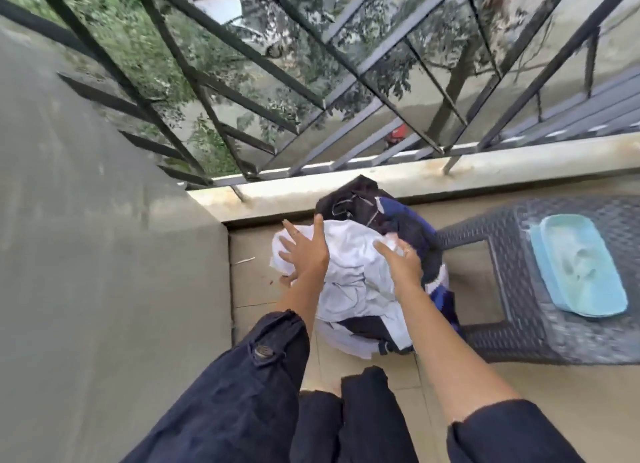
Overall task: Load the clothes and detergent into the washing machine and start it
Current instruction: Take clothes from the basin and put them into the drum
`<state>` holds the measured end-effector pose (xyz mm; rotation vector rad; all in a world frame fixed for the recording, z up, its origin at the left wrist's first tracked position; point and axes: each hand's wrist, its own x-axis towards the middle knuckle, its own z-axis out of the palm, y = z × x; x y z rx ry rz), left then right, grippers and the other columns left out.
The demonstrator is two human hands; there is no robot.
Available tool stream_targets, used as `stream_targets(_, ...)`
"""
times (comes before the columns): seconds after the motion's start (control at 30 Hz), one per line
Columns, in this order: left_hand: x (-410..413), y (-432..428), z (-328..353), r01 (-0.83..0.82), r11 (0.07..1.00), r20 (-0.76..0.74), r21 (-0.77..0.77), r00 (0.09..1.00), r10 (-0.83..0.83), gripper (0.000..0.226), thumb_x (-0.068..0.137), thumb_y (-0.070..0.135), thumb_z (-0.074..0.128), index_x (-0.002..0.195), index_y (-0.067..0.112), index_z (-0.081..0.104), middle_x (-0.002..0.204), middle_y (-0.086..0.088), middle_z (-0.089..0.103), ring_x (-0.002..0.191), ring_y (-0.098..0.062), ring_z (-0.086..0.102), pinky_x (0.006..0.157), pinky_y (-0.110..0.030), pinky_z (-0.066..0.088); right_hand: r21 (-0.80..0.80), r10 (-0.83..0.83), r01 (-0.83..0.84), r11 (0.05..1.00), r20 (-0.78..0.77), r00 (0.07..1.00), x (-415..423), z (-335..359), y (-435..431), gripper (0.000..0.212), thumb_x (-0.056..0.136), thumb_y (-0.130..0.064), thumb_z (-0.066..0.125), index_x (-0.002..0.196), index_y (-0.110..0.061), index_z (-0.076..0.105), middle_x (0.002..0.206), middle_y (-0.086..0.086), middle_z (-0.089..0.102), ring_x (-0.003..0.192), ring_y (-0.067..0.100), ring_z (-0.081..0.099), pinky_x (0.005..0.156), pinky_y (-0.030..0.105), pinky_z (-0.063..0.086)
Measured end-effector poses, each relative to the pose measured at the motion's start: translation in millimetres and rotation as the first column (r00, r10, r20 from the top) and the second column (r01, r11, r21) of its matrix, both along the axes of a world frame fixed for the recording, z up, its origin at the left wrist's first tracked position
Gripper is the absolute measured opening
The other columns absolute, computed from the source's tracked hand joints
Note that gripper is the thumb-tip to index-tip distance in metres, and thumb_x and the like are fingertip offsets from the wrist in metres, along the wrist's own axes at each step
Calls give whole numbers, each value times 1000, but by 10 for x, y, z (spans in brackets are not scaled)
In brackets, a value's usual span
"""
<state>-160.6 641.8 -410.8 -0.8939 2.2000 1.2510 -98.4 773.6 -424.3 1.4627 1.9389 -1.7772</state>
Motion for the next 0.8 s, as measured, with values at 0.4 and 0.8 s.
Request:
stream_targets(0.4, -7, 7, -919, 61, 963, 122, -261, 992, -29, 35, 94, 37, 51, 129, 35, 46, 160, -1, 3, 147, -25, 2, 113, -56, 10, 127, 72, -107, 986, 256, 964, -14, -852, -208, 80, 80, -32, 72, 147, -35, 27, 158, 14, -7, 144, 41, 11, 112, 44, 27)
stream_targets(0.8, 217, -48, 185, 10, 1000, -36, -20, 999, -11, 35, 100, 33, 38, 123, 7, 44, 124, -19, 58, 114, -36, 55, 95, -39, 42, 28, -183, 182, 983, 35, 983, 6, 278, -242, 30, 87, -17, 54, 116, -17, 65, 114, 6, 63, 105, 27, 57, 93, 41, 49)
